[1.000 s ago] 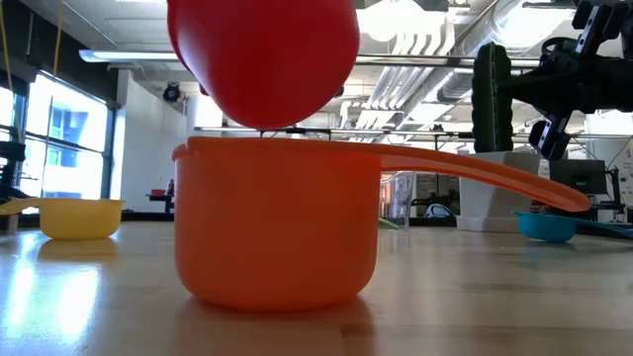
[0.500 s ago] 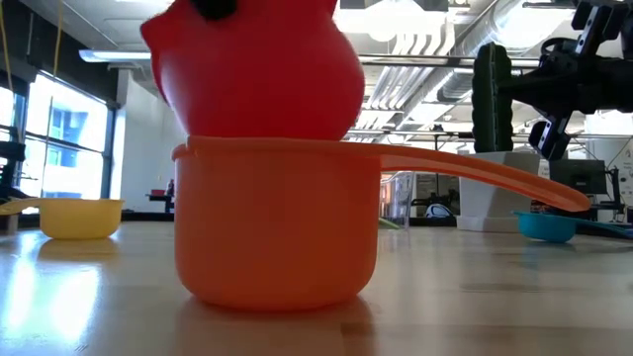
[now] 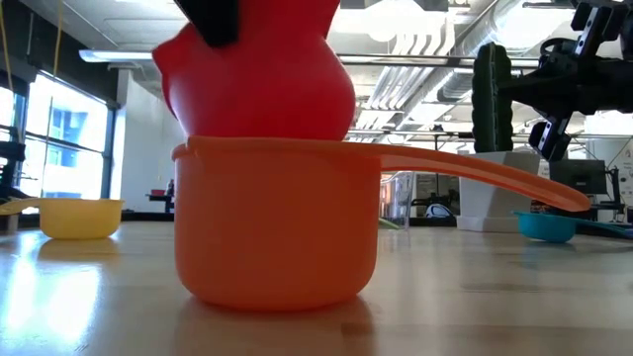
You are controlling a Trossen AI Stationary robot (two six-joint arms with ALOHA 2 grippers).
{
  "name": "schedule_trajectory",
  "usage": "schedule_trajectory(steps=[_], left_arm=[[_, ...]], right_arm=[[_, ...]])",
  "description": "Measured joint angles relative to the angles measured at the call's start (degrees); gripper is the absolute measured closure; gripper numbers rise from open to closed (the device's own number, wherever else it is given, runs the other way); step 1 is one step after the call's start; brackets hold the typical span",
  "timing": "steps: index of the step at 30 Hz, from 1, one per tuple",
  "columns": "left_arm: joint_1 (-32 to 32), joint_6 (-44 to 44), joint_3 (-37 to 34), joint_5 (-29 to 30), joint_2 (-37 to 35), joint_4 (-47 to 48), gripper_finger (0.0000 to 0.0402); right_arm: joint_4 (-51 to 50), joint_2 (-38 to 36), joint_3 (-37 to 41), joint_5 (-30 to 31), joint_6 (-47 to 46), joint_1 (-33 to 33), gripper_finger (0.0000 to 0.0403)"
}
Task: Nest measuring cups in basket
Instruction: Stack the red measuring cup on top of the orange measuring cup, then stack the blue measuring cup on top of the red measuring cup
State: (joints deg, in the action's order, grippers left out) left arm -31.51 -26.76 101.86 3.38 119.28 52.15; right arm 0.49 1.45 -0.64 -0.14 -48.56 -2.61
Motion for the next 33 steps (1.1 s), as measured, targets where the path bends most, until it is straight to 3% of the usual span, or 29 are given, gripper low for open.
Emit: schedule_trajectory(steps=[8, 21, 27, 33], left_arm=[[0.53, -0.16, 0.0, 0.0, 0.0, 0.08, 0.0359], [0.92, 0.02, 0.0, -0.14, 0.0, 0.38, 0.0357], [0.7, 1.77, 0.0, -0.24, -0.39, 3.5, 0.0358], [-0.11, -2.41, -0.01, -0.1, -0.97, 11.25, 0.0359]], right_arm=[[-0.02, 0.0, 0.01, -0.09, 0.0, -0.01, 0.0402], [-0.04, 0.0, 0.0, -0.09, 0.0, 0.0, 0.0402], [-0.04, 0.0, 0.01, -0.09, 0.0, -0.01, 0.0402], [-0.04, 0.0, 0.01, -0.09, 0.0, -0.01, 0.0402]])
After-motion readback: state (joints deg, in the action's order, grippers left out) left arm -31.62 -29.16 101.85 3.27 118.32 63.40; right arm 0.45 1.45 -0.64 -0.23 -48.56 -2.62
